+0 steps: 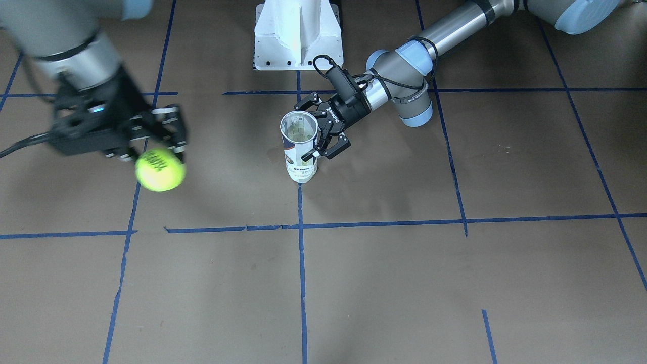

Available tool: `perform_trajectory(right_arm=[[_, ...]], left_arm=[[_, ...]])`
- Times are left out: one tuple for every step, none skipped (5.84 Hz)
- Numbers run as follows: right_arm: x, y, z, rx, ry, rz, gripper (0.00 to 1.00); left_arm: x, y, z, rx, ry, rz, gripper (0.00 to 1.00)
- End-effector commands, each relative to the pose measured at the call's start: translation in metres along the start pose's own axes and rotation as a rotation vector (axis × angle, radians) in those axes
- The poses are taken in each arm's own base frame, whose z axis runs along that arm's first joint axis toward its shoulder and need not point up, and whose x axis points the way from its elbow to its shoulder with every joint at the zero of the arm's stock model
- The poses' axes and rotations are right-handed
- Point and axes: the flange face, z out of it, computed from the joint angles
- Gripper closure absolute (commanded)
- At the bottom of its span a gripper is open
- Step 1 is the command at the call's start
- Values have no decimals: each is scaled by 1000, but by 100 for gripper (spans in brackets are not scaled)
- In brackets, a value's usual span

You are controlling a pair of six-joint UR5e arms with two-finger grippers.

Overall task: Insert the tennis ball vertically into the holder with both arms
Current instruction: 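Carry the second ball with the right gripper above the can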

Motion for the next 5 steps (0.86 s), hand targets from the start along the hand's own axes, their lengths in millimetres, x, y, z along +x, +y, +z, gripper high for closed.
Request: perform_trajectory(right_arm=[[-74, 40, -2, -5, 20, 58, 81], [-84, 55, 11, -10, 36, 42, 81], [-92, 68, 18, -9, 41, 35, 81], [-99, 77, 21, -8, 42, 37, 81], [-101, 82, 24, -5, 46, 30, 77]], left_arm=[[1, -3, 2, 4, 1, 1, 15], [2, -2, 2, 3, 3, 0, 15], [1, -3, 2, 4, 1, 0, 15], [1, -3, 2, 4, 1, 1, 15], [1, -2, 2, 3, 1, 1, 15]])
